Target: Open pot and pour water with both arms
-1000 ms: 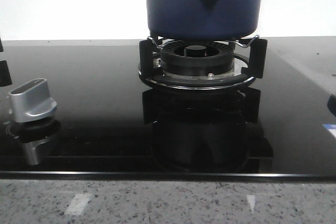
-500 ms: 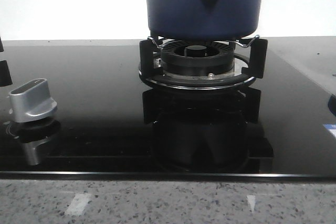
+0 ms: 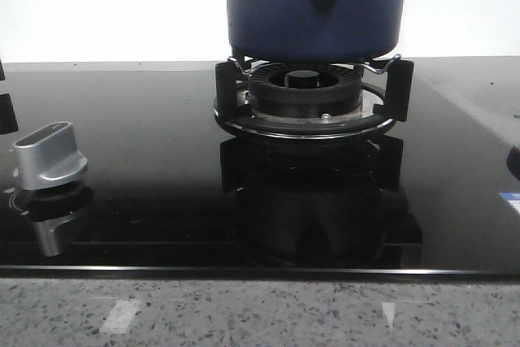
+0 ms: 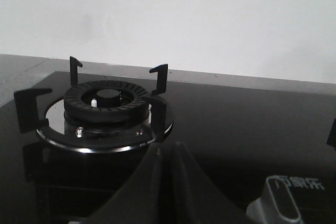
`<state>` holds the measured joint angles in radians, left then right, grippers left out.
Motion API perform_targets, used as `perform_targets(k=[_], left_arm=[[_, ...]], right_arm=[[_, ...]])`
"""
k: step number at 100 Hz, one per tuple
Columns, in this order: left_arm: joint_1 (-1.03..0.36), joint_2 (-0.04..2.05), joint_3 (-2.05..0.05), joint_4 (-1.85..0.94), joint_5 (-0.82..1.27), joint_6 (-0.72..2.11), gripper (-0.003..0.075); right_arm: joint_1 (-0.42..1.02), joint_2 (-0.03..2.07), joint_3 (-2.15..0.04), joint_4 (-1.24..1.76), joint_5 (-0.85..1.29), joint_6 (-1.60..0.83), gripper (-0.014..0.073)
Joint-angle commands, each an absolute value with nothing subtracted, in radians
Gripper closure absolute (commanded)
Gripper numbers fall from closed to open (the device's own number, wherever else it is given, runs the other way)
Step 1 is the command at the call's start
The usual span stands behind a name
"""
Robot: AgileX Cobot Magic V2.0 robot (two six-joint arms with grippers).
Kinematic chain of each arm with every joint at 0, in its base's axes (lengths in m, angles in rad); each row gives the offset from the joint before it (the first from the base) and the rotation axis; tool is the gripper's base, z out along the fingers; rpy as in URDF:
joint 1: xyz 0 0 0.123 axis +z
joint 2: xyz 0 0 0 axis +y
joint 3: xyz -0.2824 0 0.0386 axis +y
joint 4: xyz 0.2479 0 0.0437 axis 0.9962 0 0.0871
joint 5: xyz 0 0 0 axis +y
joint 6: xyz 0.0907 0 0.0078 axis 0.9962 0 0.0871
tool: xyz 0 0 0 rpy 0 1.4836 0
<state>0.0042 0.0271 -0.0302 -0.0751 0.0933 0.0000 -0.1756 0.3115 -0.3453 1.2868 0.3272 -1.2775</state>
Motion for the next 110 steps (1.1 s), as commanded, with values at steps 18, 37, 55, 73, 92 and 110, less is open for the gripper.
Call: perform_targets(k=[18, 37, 55, 73, 92, 110], left_arm=[[0.001, -0.031, 0.033, -0.084, 0.020, -0.012, 0.0740], [0.001, -0.031, 0.033, -0.084, 0.064, -0.012, 0.0740], [0.001, -0.031, 0.033, -0.084, 0.064, -0.012, 0.0741], [0.001, -0.031, 0.033, -0.084, 0.064, -0.012, 0.0740], [0.001, -0.031, 0.033, -0.084, 0.064, -0.012, 0.0741], [0.001, -0.031, 0.033, -0.084, 0.064, -0.012, 0.0741]], right_arm=[[-0.175, 0.317, -0.370, 1.315, 0.297, -1.288, 0.0650], [-0.175, 0.317, -0.370, 1.315, 0.297, -1.288, 0.0650], [-0.175, 0.317, -0.370, 1.315, 0.297, -1.288, 0.0650], [-0.175, 0.317, -0.370, 1.315, 0.297, -1.288, 0.0650], [-0.175, 0.317, -0.370, 1.315, 0.297, -1.288, 0.0650], [-0.175, 0.317, -0.370, 1.315, 0.297, -1.288, 0.0650]])
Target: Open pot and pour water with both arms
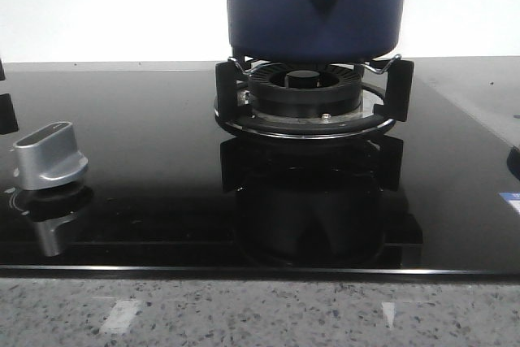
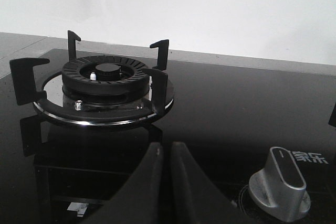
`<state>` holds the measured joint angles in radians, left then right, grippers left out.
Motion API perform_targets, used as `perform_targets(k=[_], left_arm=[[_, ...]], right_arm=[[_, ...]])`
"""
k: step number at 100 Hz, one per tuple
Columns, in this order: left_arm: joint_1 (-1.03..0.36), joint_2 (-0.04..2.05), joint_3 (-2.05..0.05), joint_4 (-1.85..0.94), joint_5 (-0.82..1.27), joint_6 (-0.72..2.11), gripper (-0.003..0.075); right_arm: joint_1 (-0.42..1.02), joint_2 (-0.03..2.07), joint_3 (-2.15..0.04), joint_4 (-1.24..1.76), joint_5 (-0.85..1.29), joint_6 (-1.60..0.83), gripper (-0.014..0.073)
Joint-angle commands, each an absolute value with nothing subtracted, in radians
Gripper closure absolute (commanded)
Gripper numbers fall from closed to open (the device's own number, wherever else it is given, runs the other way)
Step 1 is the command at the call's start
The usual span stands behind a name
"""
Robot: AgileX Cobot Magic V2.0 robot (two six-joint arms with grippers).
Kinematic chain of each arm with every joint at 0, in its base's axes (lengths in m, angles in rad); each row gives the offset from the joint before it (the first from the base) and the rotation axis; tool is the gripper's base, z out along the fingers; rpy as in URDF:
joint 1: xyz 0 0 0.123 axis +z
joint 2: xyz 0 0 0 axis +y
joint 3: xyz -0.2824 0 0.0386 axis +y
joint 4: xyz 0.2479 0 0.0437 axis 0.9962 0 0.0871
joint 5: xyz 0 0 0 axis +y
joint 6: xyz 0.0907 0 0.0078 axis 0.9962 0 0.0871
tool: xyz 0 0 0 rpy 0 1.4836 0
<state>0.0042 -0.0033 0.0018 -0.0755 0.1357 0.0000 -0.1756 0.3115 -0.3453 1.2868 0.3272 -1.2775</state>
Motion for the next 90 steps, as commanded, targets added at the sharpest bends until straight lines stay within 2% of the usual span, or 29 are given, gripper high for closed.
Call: perform_targets(k=[1, 20, 26, 33, 48, 60, 71, 90], left_arm=[[0.001, -0.031, 0.033, -0.084, 0.064, -0.012, 0.0741], [0.001, -0.031, 0.033, -0.084, 0.064, -0.012, 0.0741], [0.001, -0.031, 0.033, -0.084, 0.064, -0.012, 0.0741], [0.001, -0.031, 0.033, -0.084, 0.064, -0.012, 0.0741], [0.001, -0.031, 0.033, -0.084, 0.064, -0.012, 0.0740], [0.001, -0.031, 0.033, -0.084, 0.064, -0.012, 0.0741], [0.001, -0.031, 0.033, -0.084, 0.064, -0.012, 0.0741], [0.001, -0.031, 0.033, -0.084, 0.064, -0.012, 0.0740]], right_arm=[[-0.175, 0.317, -0.370, 1.315, 0.297, -1.288, 0.0650], [-0.175, 0.317, -0.370, 1.315, 0.252, -1.282, 0.0650], [-0.175, 0.317, -0.370, 1.289, 0.217, -1.215, 0.0650], [-0.175, 0.317, -0.370, 1.088, 0.189, -1.000, 0.0650], [-0.175, 0.317, -0.362, 0.397, 0.160, -0.339, 0.0650], [-0.175, 0.315, -0.290, 0.107, 0.044, -0.087, 0.0650], [-0.175, 0.276, -0.184, 0.040, -0.057, -0.036, 0.0650], [-0.175, 0.135, -0.031, 0.035, -0.059, -0.036, 0.0650]])
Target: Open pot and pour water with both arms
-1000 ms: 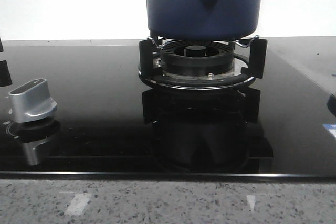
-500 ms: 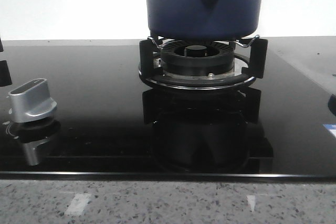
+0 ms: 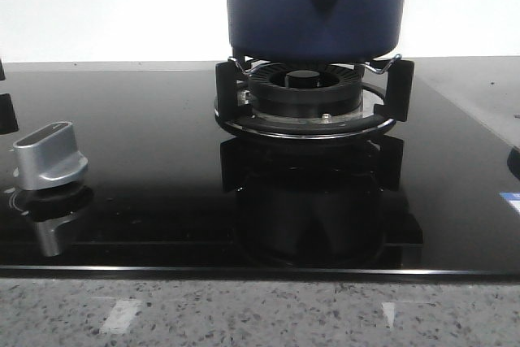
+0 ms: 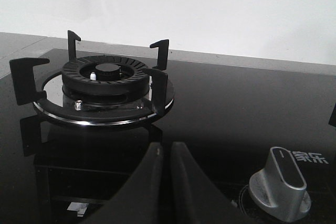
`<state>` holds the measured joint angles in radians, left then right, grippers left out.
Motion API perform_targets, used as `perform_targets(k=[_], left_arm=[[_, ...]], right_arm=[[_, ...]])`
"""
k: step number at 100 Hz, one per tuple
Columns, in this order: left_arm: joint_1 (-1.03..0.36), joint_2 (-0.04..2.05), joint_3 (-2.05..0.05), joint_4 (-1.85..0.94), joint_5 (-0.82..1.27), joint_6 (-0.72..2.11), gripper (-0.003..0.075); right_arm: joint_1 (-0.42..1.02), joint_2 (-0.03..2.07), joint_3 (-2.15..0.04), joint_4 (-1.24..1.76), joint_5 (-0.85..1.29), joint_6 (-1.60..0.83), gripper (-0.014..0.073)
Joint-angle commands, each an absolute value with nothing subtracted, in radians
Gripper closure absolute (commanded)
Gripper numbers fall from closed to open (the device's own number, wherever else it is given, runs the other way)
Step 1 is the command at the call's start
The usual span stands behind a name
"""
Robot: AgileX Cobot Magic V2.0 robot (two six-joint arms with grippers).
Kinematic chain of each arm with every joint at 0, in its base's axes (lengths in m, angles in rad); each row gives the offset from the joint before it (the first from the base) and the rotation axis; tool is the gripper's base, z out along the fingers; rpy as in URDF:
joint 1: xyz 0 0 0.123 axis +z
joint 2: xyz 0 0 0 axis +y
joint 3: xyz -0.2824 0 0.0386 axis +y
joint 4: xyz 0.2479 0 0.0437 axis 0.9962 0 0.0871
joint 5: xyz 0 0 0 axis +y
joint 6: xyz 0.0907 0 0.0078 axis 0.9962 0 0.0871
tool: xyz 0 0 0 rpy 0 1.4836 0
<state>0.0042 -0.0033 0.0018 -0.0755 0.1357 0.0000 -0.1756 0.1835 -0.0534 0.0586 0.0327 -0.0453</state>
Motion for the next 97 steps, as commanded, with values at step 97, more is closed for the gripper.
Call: perform_targets(k=[97], left_arm=[[0.001, -0.031, 0.033, -0.084, 0.064, -0.012, 0.0741]], right_arm=[[-0.175, -0.029, 0.037, 0.017, 0.054, -0.036, 0.0650]])
